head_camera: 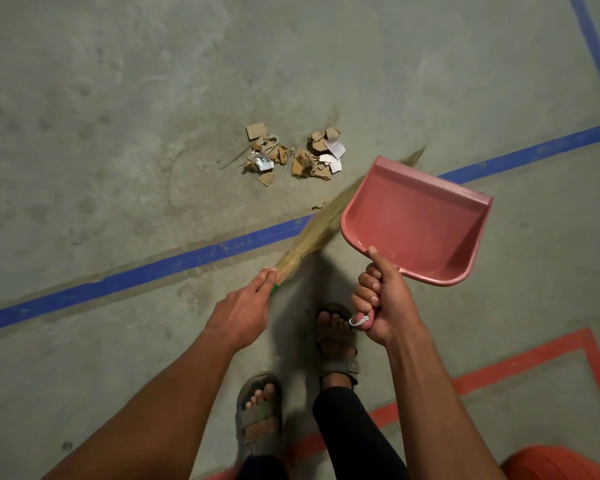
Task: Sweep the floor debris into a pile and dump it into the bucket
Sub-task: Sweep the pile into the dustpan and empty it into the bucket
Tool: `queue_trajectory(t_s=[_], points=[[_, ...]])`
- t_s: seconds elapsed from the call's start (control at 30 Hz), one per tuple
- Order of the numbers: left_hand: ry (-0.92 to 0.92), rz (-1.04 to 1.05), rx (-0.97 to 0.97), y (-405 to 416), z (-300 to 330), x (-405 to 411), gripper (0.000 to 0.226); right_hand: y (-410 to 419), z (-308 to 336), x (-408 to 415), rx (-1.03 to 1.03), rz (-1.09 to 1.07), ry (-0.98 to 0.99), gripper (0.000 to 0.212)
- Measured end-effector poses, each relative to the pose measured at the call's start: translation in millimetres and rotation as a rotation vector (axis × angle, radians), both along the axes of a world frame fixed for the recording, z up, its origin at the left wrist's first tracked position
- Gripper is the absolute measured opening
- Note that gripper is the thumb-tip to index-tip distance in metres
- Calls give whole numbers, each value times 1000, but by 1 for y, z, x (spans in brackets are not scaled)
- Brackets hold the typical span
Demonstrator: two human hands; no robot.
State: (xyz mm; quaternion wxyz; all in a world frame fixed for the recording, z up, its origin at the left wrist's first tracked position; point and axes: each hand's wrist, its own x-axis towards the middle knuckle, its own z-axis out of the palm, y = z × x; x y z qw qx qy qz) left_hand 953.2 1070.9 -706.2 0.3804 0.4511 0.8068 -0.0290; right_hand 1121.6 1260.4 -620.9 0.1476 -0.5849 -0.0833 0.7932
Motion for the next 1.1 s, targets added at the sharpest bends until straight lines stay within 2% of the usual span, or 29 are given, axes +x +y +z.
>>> queue_trajectory(t_s=[0.1,0.37,0.57,0.7,0.8,0.9,1.1], points=[[38,77,-23,-5,-14,-14,73,5,-7,-4,-2,40,-7,51],[-14,150,250,-17,14,-16,66,6,-8,-2,-8,109,-58,52],[15,375,324,-14,13,-47,63,12,-15,-11,-12,160,-50,53],[134,578,210,-5,-4,-62,59,17,-30,-14,-40,244,-57,54],[136,683,59,3,-20,-65,58,17,-41,-18,-79,280,-50,52],[86,650,-5,11,-32,-56,59,15,-50,-23,-105,314,-72,51],[-15,485,98,21,-23,-25,62,4,-62,-26,-165,346,-92,49]])
